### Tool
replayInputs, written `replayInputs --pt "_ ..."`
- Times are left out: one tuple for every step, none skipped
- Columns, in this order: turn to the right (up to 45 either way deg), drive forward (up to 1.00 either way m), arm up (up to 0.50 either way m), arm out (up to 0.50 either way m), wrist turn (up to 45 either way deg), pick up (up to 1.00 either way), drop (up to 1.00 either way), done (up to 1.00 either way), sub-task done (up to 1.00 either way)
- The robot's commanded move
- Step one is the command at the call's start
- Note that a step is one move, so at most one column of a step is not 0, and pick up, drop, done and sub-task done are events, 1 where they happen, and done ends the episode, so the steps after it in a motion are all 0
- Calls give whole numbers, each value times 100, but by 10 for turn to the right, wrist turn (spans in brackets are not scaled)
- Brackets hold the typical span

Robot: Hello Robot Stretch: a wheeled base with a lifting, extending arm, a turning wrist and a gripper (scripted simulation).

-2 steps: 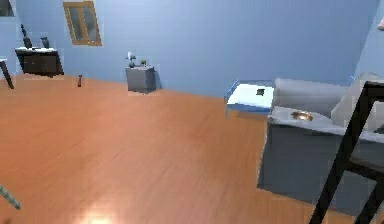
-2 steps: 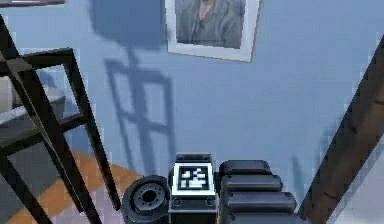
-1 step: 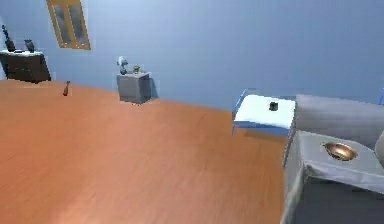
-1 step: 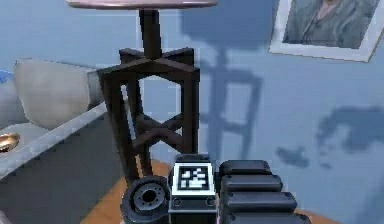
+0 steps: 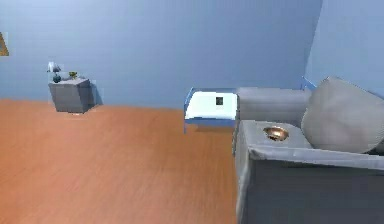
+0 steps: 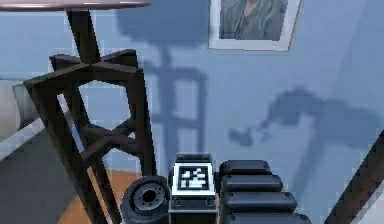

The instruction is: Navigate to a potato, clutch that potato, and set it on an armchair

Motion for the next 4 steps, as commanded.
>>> replayInputs --pt "0 100 0 0 0 0 0 0 0" --pt "30 0 0 0 0 0 0 0 0" --pt "0 60 0 0 0 0 0 0 0" --pt "450 0 0 0 0 0 0 0 0"
